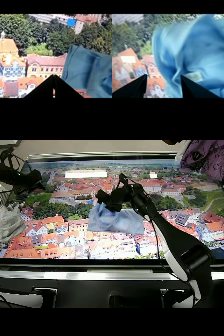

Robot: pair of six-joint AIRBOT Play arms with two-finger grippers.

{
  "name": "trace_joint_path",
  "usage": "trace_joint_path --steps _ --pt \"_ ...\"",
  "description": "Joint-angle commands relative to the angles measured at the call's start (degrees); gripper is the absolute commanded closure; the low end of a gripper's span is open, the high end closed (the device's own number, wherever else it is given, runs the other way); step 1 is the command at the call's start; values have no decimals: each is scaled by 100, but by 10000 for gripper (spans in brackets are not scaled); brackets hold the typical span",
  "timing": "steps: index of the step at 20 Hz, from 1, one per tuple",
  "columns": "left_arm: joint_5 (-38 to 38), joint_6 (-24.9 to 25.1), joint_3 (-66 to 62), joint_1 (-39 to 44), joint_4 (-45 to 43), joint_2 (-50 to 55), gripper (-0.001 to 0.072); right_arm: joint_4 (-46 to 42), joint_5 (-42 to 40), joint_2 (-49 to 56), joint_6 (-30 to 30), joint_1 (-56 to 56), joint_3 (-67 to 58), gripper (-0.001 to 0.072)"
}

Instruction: Fold the clothes and pants, and hang the long-sleeved shirts on hangers.

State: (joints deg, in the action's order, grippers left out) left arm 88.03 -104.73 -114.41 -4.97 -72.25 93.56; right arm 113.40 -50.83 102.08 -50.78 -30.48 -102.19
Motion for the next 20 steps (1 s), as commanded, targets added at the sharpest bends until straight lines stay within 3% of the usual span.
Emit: trace_joint_path --steps 1,5,7,9,12,16,20 --pt "2 44 15 -7 -2 2 688 487 442 -57 -577 -9 -175 219" --pt "0 42 15 -7 -2 0 688 439 -125 -420 -737 393 -542 219" --pt "2 44 15 -7 -2 0 688 446 -717 -636 -1091 962 -634 219" --pt "2 90 15 -7 -2 0 688 470 -1469 -826 -1766 1762 -634 174" --pt "2 151 15 -7 -2 0 688 619 -2505 -868 -2693 3132 -535 173" --pt "2 149 15 -7 -2 0 687 1709 -2758 -708 -3952 4411 549 172" --pt "2 151 15 -7 -2 0 687 2343 -2627 -264 -4992 4531 1749 176"
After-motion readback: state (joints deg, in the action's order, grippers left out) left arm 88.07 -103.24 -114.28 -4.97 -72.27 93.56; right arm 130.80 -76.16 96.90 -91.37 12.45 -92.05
